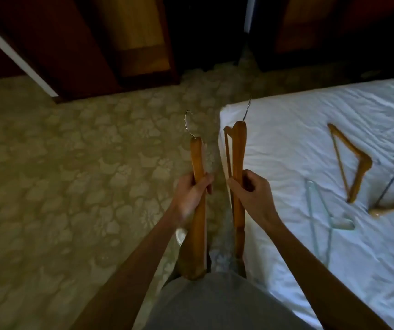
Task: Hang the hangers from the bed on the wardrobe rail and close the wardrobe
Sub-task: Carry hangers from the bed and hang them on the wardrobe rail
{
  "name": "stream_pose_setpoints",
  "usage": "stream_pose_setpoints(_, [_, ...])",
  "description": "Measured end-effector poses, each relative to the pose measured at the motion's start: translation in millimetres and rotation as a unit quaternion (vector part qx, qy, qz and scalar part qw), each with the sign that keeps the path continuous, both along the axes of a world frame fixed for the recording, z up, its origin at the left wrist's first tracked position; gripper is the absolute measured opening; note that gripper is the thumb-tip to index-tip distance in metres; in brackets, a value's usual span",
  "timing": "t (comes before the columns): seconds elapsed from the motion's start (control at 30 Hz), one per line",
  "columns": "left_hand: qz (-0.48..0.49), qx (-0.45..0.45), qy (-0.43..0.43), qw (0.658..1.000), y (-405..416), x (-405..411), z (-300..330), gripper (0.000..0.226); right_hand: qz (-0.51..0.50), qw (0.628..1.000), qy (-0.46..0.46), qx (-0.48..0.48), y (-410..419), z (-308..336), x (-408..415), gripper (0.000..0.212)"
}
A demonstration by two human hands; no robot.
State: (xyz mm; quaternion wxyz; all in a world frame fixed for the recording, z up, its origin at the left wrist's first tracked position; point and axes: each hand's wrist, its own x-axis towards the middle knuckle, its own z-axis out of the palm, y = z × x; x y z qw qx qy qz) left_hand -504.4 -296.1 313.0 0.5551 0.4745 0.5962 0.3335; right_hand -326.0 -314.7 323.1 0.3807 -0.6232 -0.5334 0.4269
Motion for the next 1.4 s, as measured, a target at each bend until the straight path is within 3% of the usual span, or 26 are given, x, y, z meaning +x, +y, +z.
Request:
stream_pose_setpoints(0.13, [0.014,0.028,0.013,0.999,69.4,-71.2,11.5,0.037,0.044,0.999,0.004,0.007,82.6,10.2,-67.4,0.013])
stream_pose_setpoints(0.33, [0.025,0.052,0.032,0.998,159.1,-156.2,24.2,0.041,0.080,0.997,0.014,0.007,188.7,20.6,-145.4,0.002])
stream_pose_setpoints(0.5, [0.029,0.042,0.008,0.999,228.4,-205.4,23.2,0.035,0.101,0.995,0.011,-0.004,266.7,29.0,-190.3,0.013])
stream_pose_setpoints(0.8, [0.056,0.032,0.001,0.998,436.1,-290.2,20.7,0.026,0.125,0.992,0.003,-0.019,470.7,14.2,-283.7,0.013])
stream_pose_setpoints(1.03, [0.088,0.061,0.030,0.994,617.7,-356.0,55.1,0.035,0.142,0.990,0.016,-0.002,654.1,50.6,-358.2,0.016])
stream_pose_setpoints(1.3, [0.126,0.096,0.019,0.987,761.3,-432.2,64.3,0.037,0.179,0.984,0.019,-0.012,812.8,61.2,-442.5,0.011])
stream_pose_setpoints(1.4, [0.127,0.095,0.015,0.987,813.7,-462.0,66.0,0.030,0.190,0.982,0.015,-0.003,869.3,58.5,-476.1,0.018])
